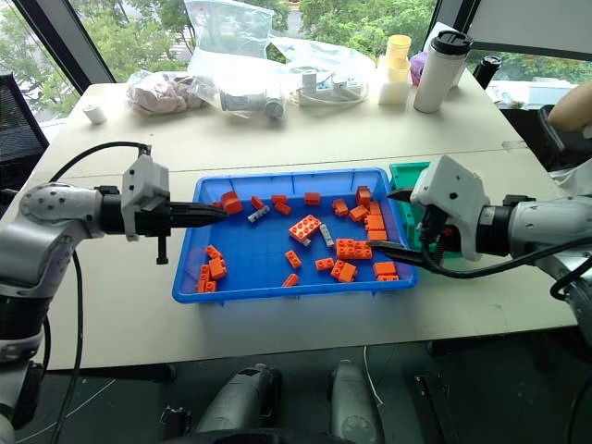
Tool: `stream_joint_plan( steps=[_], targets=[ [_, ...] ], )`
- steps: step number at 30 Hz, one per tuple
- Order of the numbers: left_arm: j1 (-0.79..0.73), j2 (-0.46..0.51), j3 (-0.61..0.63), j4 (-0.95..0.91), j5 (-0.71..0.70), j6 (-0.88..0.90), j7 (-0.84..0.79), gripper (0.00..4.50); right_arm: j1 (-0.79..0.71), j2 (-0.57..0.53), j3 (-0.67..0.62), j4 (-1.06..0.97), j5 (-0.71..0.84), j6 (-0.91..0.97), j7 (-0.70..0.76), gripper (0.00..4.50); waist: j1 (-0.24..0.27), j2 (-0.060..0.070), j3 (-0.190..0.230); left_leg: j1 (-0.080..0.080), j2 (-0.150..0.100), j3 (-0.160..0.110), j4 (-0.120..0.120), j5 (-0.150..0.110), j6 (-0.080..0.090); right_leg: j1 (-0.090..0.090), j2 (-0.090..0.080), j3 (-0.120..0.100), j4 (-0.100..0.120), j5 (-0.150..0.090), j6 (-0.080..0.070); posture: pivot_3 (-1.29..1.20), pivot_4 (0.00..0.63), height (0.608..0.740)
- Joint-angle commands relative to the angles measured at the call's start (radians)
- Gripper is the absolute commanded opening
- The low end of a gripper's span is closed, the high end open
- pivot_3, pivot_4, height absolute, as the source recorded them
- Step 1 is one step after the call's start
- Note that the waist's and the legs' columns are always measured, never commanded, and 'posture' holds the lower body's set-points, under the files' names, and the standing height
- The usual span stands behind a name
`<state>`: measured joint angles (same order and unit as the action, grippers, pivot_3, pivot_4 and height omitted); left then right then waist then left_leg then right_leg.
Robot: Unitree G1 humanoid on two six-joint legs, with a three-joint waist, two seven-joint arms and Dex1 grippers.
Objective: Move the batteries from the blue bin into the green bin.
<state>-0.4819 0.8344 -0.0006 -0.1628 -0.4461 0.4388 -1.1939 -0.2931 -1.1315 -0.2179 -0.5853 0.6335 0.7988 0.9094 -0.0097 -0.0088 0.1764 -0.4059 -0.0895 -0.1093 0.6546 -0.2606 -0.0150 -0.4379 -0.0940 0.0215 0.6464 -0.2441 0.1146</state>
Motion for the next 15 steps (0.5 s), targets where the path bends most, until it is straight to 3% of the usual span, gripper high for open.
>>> stream_joint_plan(
  steps=[1, 15],
  targets=[
    [-0.003, 0.021, 0.044, -0.04, -0.022, 0.012, 0.007, 0.0, -0.043, 0.01, 0.023, -0.001, -0.001, -0.024, 0.009, 4.41, 0.0, 0.0, 0.0, 0.0, 0.0, 0.0, 0.0, 0.0, 0.0, 0.0, 0.0, 0.0, 0.0, 0.0, 0.0, 0.0, 0.15, 0.74],
    [0.004, 0.032, 0.081, -0.088, -0.068, 0.068, 0.04, 0.0, -0.11, 0.048, 0.127, 0.041, -0.041, -0.067, 0.036, 4.41, 0.0, 0.0, 0.0, 0.0, 0.0, 0.0, 0.0, 0.0, 0.0, 0.0, 0.0, 0.0, 0.0, 0.0, 0.0, 0.0, 0.15, 0.74]
  ],
)
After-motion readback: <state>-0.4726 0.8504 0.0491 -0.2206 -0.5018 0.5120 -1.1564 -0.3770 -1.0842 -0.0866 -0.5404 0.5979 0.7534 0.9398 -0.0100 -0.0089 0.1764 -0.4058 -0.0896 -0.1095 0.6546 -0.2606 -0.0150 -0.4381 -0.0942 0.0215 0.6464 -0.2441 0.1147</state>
